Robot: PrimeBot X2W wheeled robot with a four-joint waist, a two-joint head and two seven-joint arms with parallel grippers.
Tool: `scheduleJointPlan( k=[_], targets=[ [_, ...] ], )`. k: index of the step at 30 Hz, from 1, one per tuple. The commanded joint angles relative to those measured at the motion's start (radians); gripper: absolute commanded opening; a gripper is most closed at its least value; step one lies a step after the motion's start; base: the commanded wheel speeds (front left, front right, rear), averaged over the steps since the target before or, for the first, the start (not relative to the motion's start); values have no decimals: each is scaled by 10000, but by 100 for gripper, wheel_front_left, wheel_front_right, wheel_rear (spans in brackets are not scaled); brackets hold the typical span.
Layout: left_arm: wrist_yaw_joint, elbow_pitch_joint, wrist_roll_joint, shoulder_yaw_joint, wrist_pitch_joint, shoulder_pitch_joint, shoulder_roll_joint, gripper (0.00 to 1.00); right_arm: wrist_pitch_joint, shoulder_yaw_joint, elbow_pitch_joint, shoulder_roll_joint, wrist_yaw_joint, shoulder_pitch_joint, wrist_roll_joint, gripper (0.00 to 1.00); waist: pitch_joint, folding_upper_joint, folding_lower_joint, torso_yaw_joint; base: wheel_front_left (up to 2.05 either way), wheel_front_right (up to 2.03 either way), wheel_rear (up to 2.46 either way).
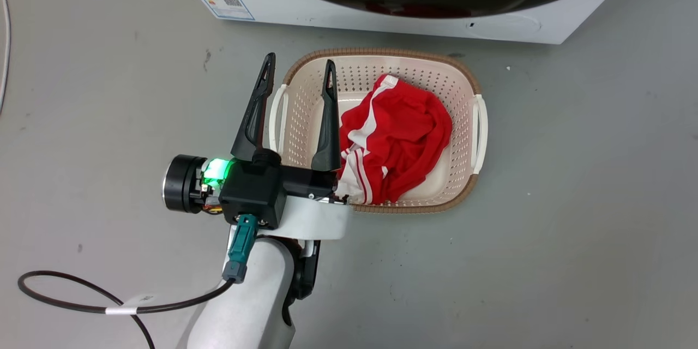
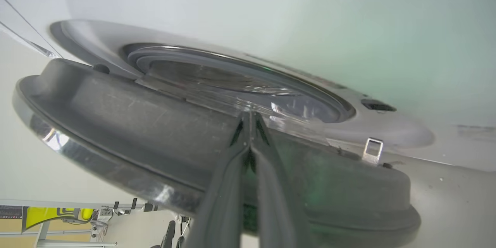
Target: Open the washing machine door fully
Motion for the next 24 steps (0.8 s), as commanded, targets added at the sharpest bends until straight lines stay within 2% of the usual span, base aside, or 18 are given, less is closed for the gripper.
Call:
scheduleJointPlan(
  k=[1,15,24],
  targets=[
    [-1,40,4,27,-25,14,2,100,119,13,-75,173,0,257,68,0,-120,0,-1,-65,0,0,0],
    [-285,391,-57,481,-25,619,2,100,1762,-173,-861,883,0,2224,842,0,-1445,0,-1,-356,0,0,0],
    [-616,651,-100,804,-25,1238,3,100,2653,-212,-1352,1439,0,3641,1133,0,-2427,0,-1,-270,0,0,0]
  ],
)
